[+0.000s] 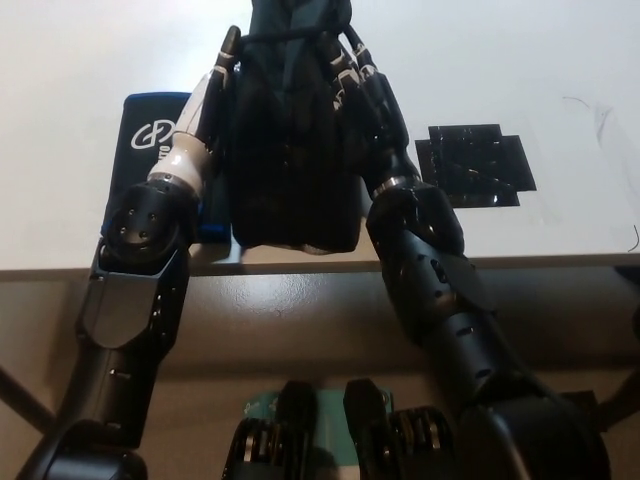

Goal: Use both hands to pick up the lunch bag on the right hand side and smoothly move it near the note book on the left hand side

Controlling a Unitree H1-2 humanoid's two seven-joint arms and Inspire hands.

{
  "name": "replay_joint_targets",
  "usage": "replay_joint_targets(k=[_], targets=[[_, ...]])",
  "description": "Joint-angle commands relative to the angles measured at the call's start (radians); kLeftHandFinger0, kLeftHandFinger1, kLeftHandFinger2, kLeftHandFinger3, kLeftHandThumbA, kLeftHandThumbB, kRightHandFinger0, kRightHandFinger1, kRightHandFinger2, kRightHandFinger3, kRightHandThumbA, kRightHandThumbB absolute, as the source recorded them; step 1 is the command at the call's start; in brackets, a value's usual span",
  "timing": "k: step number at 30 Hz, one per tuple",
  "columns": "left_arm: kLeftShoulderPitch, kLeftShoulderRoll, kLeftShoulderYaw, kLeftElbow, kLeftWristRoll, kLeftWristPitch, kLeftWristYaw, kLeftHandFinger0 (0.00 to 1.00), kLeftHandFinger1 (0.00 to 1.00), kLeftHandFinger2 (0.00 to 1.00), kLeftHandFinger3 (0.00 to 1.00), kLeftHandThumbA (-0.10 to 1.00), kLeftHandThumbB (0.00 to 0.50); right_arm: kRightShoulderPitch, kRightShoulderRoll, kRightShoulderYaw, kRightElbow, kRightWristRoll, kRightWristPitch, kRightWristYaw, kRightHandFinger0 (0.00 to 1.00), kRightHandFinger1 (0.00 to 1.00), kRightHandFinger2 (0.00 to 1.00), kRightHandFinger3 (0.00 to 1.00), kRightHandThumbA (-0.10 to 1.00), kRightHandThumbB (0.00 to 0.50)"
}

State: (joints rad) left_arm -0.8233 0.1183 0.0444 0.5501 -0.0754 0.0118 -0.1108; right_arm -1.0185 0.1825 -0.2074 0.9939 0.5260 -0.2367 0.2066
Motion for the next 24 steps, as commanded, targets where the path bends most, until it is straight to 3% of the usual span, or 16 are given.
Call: replay_joint_targets(k=[1,4,6,7,8,10,13,14,16,20,24], targets=[[-0.036,0.020,-0.010,-0.041,0.018,-0.034,-0.004,1.00,1.00,1.00,1.00,1.00,0.382,-0.046,0.001,0.050,0.002,-0.098,-0.081,0.009,1.00,1.00,1.00,1.00,1.00,0.348],[-0.020,0.038,-0.030,-0.066,0.064,-0.054,0.013,1.00,1.00,1.00,1.00,1.00,0.400,-0.024,-0.039,0.140,-0.012,-0.263,-0.174,-0.084,1.00,1.00,1.00,1.00,1.00,0.314],[-0.010,0.053,-0.044,-0.091,0.111,-0.062,0.037,1.00,1.00,1.00,1.00,1.00,0.429,-0.014,-0.067,0.179,-0.015,-0.341,-0.197,-0.151,1.00,1.00,1.00,1.00,1.00,0.351],[-0.003,0.070,-0.062,-0.103,0.150,-0.071,0.047,1.00,1.00,1.00,1.00,1.00,0.431,-0.005,-0.082,0.199,-0.022,-0.381,-0.204,-0.184,1.00,1.00,1.00,1.00,1.00,0.395],[0.000,0.083,-0.074,-0.112,0.173,-0.071,0.046,1.00,1.00,1.00,1.00,1.00,0.421,-0.001,-0.092,0.212,-0.025,-0.411,-0.212,-0.207,1.00,1.00,1.00,1.00,1.00,0.396],[0.014,0.126,-0.110,-0.151,0.240,-0.072,0.042,1.00,1.00,1.00,1.00,1.00,0.422,0.012,-0.131,0.272,-0.043,-0.548,-0.231,-0.324,1.00,1.00,1.00,1.00,1.00,0.373],[0.035,0.177,-0.136,-0.201,0.323,-0.092,0.059,1.00,1.00,1.00,1.00,1.00,0.421,0.036,-0.169,0.315,-0.108,-0.679,-0.185,-0.451,1.00,1.00,1.00,1.00,1.00,0.382],[0.040,0.204,-0.148,-0.222,0.360,-0.099,0.060,1.00,1.00,1.00,1.00,1.00,0.426,0.048,-0.189,0.323,-0.139,-0.726,-0.180,-0.493,1.00,1.00,1.00,1.00,1.00,0.350],[0.050,0.238,-0.151,-0.268,0.389,-0.089,0.050,1.00,1.00,1.00,1.00,1.00,0.448,0.069,-0.218,0.323,-0.186,-0.766,-0.167,-0.522,1.00,1.00,1.00,1.00,1.00,0.354],[0.077,0.293,-0.137,-0.365,0.415,-0.065,0.026,1.00,1.00,1.00,1.00,1.00,0.435,0.110,-0.267,0.304,-0.287,-0.789,-0.139,-0.513,1.00,1.00,1.00,1.00,1.00,0.368],[0.098,0.316,-0.117,-0.429,0.395,-0.062,0.010,1.00,1.00,1.00,1.00,1.00,0.439,0.158,-0.290,0.285,-0.406,-0.803,-0.119,-0.477,1.00,1.00,1.00,1.00,1.00,0.345]])
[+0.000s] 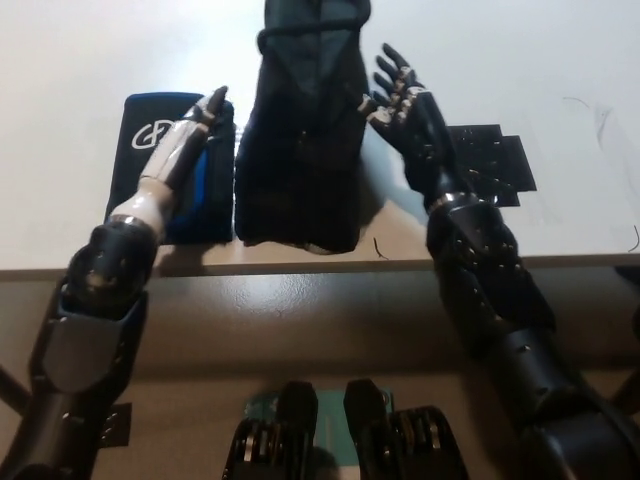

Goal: Use both hands to pick up the lunch bag on the right hand side and smoothly move it near the note book on the left hand side

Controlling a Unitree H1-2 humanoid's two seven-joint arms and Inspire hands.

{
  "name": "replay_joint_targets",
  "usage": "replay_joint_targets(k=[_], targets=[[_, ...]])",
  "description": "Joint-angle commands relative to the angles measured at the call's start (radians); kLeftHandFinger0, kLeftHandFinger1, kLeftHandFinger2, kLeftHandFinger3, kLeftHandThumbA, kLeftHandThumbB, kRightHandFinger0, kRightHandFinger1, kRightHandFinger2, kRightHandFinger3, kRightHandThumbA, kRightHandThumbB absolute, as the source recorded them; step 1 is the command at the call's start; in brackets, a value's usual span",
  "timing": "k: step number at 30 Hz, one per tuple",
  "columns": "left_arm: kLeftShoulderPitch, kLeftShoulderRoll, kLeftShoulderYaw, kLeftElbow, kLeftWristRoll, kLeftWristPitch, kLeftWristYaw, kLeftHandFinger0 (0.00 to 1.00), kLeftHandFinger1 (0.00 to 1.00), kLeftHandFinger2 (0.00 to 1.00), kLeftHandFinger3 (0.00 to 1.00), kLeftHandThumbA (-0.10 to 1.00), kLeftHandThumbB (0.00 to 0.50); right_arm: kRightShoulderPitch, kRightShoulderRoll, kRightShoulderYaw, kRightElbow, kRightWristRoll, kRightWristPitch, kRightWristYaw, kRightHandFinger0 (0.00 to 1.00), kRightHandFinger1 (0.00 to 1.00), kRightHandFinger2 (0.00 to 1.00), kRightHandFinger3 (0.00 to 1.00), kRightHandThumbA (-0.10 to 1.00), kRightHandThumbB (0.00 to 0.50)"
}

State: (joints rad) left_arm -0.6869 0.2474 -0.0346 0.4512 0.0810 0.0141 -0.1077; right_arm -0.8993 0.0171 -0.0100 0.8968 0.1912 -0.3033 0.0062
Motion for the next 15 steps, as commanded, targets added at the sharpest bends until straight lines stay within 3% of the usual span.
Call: replay_joint_targets(k=[1,5,11,13,15], targets=[[-0.031,0.192,-0.032,-0.343,0.231,-0.074,0.006,1.00,1.00,1.00,1.00,1.00,0.437,0.053,-0.129,0.085,-0.342,-0.475,-0.049,-0.269,1.00,1.00,1.00,1.00,1.00,0.344],[0.021,0.213,-0.015,-0.432,0.223,-0.069,-0.004,1.00,1.00,1.00,1.00,1.00,0.439,0.125,-0.137,0.061,-0.488,-0.479,-0.026,-0.230,1.00,1.00,1.00,1.00,1.00,0.388],[0.117,0.231,0.034,-0.515,0.162,-0.119,-0.004,1.00,1.00,1.00,1.00,1.00,0.435,0.257,-0.137,0.019,-0.719,-0.443,0.027,-0.166,1.00,1.00,1.00,1.00,1.00,0.403],[0.169,0.235,0.053,-0.542,0.126,-0.150,-0.004,1.00,1.00,1.00,1.00,1.00,0.424,0.320,-0.151,0.001,-0.791,-0.413,0.019,-0.135,1.00,1.00,1.00,1.00,1.00,0.371],[0.212,0.232,0.059,-0.570,0.110,-0.160,-0.005,1.00,1.00,1.00,1.00,1.00,0.425,0.363,-0.154,-0.010,-0.836,-0.385,0.022,-0.117,1.00,1.00,1.00,1.00,1.00,0.385]])
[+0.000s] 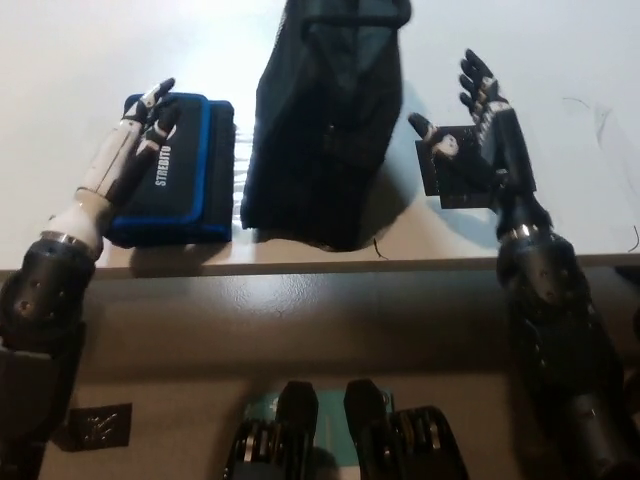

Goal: Use both hands to pick up the lunch bag on the right hand side and smoothly move it near the note book on the left hand side

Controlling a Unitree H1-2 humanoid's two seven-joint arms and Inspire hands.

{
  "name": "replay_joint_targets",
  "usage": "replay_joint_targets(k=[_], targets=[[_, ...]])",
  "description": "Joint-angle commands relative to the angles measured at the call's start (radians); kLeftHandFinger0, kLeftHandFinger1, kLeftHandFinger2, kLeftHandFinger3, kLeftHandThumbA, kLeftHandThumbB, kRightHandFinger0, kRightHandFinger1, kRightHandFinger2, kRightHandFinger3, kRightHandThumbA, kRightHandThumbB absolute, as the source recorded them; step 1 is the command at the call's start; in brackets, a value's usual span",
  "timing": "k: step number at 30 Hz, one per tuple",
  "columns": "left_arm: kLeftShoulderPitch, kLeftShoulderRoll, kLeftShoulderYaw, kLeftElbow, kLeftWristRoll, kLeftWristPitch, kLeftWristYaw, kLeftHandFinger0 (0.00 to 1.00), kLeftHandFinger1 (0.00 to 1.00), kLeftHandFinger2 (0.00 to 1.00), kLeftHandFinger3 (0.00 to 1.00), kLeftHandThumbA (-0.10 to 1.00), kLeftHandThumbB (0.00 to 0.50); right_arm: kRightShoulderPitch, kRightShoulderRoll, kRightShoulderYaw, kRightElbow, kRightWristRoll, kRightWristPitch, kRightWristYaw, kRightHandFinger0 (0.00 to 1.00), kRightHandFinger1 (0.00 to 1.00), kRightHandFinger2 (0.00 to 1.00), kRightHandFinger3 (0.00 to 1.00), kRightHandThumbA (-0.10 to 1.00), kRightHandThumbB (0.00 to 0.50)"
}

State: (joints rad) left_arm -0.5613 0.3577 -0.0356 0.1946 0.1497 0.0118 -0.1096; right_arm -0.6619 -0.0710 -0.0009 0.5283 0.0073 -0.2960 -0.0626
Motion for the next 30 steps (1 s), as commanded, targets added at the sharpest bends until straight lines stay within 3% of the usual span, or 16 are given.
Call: replay_joint_targets(k=[1,7,9,14,20,27,30], targets=[[0.115,0.117,0.062,-0.334,0.028,-0.157,-0.006,1.00,1.00,1.00,1.00,1.00,0.430,0.150,-0.067,-0.025,-0.493,-0.188,0.013,-0.041,1.00,1.00,1.00,1.00,1.00,0.376],[0.179,0.115,0.062,-0.389,0.045,-0.147,0.001,1.00,1.00,1.00,1.00,1.00,0.437,0.201,-0.073,-0.041,-0.545,-0.141,-0.008,-0.023,1.00,1.00,1.00,1.00,1.00,0.357],[0.200,0.118,0.066,-0.398,0.042,-0.146,0.000,1.00,1.00,1.00,1.00,1.00,0.440,0.221,-0.081,-0.046,-0.569,-0.120,-0.006,-0.012,1.00,1.00,1.00,1.00,1.00,0.330],[0.268,0.119,0.089,-0.408,0.008,-0.173,0.007,1.00,1.00,1.00,1.00,1.00,0.419,0.283,-0.100,-0.076,-0.617,-0.042,0.014,0.003,1.00,1.00,1.00,1.00,1.00,0.390],[0.387,0.104,0.114,-0.447,-0.004,-0.213,0.011,1.00,1.00,1.00,1.00,1.00,0.416,0.399,-0.088,-0.088,-0.648,-0.047,-0.026,-0.004,1.00,1.00,1.00,1.00,1.00,0.364],[0.582,0.057,0.149,-0.391,-0.042,-0.353,0.036,1.00,1.00,1.00,1.00,1.00,0.432,0.574,-0.088,-0.115,-0.613,-0.019,-0.132,-0.003,1.00,1.00,1.00,1.00,1.00,0.349],[0.643,0.036,0.170,-0.322,-0.077,-0.440,0.054,1.00,1.00,1.00,1.00,1.00,0.406,0.635,-0.082,-0.127,-0.570,-0.012,-0.174,-0.010,1.00,1.00,1.00,1.00,1.00,0.326]])
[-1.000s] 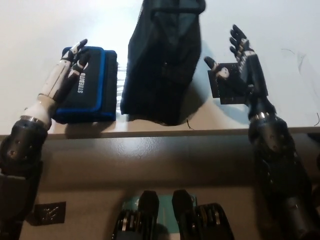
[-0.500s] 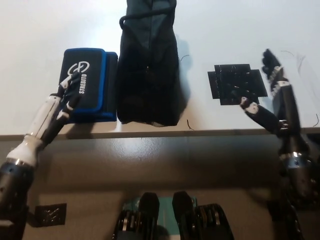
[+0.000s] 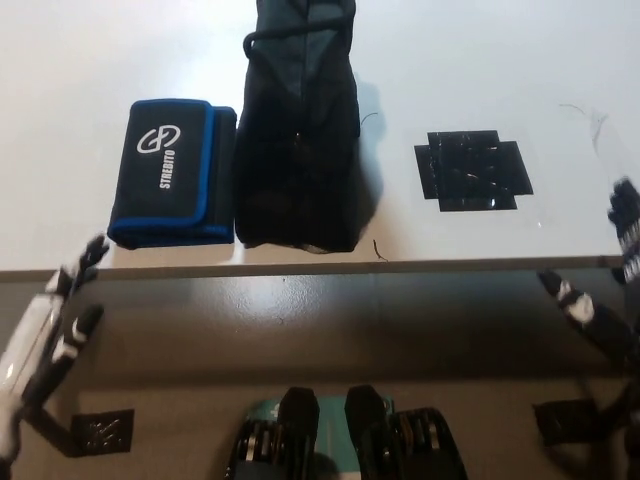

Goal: Use both hands to pick up the lunch bag on the right hand side and smoothly move it near the note book on the left hand side

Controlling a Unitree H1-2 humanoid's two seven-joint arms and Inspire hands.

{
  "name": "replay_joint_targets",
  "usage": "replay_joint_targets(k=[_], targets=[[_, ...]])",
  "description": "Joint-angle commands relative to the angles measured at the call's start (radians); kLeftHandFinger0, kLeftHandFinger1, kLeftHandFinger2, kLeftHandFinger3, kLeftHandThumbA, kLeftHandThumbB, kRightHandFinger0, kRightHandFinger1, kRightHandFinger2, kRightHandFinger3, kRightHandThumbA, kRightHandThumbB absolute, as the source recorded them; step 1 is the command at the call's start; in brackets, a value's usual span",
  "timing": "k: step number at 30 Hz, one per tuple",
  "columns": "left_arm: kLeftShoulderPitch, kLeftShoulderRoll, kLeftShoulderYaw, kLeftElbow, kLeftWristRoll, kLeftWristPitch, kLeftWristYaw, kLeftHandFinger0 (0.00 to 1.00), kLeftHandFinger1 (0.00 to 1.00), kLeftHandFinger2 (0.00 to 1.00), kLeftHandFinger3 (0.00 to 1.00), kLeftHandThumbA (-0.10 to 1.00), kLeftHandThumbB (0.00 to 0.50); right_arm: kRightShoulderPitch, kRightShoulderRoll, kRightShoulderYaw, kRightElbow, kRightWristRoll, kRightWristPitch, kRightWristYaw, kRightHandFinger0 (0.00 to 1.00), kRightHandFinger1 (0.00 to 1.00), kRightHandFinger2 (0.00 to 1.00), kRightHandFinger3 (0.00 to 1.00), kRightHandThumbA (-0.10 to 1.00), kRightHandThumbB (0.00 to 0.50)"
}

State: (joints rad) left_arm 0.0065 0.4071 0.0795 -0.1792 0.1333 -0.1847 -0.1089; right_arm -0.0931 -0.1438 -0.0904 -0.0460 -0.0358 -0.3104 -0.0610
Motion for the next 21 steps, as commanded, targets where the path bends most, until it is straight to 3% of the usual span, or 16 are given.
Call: replay_joint_targets(k=[1,3,5,7,10,14,18,21], targets=[[0.089,-0.015,0.060,0.084,-0.065,-0.276,0.059,1.00,1.00,1.00,1.00,1.00,0.375,0.087,-0.008,-0.039,0.017,0.032,-0.160,-0.010,1.00,1.00,1.00,1.00,1.00,0.325],[0.102,-0.020,0.064,0.114,-0.085,-0.285,0.054,1.00,1.00,1.00,1.00,1.00,0.366,0.106,-0.005,-0.040,0.030,0.033,-0.160,-0.010,1.00,1.00,1.00,1.00,1.00,0.321],[0.120,-0.016,0.070,0.175,-0.095,-0.285,0.051,1.00,1.00,1.00,1.00,1.00,0.314,0.136,0.002,-0.038,0.066,0.070,-0.160,0.013,1.00,1.00,1.00,1.00,1.00,0.296],[0.129,-0.019,0.079,0.215,-0.103,-0.285,0.050,1.00,1.00,1.00,1.00,1.00,0.308,0.149,0.006,-0.037,0.090,0.088,-0.160,0.030,1.00,1.00,1.00,1.00,1.00,0.285],[0.132,-0.022,0.091,0.259,-0.096,-0.285,0.061,1.00,1.00,1.00,1.00,1.00,0.259,0.158,0.015,-0.035,0.130,0.111,-0.160,0.054,1.00,1.00,1.00,1.00,1.00,0.225],[0.135,-0.026,0.107,0.310,-0.100,-0.285,0.058,1.00,1.00,1.00,1.00,1.00,0.246,0.136,0.040,-0.055,0.224,0.195,-0.160,0.112,1.00,1.00,1.00,1.00,1.00,0.247],[0.139,-0.030,0.120,0.340,-0.109,-0.285,0.055,1.00,1.00,1.00,1.00,1.00,0.249,0.107,0.056,-0.089,0.292,0.230,-0.160,0.168,1.00,1.00,1.00,1.00,1.00,0.204],[0.127,-0.036,0.129,0.347,-0.127,-0.285,0.045,1.00,1.00,1.00,1.00,1.00,0.247,0.091,0.063,-0.106,0.319,0.222,-0.160,0.186,1.00,1.00,1.00,1.00,1.00,0.236]])
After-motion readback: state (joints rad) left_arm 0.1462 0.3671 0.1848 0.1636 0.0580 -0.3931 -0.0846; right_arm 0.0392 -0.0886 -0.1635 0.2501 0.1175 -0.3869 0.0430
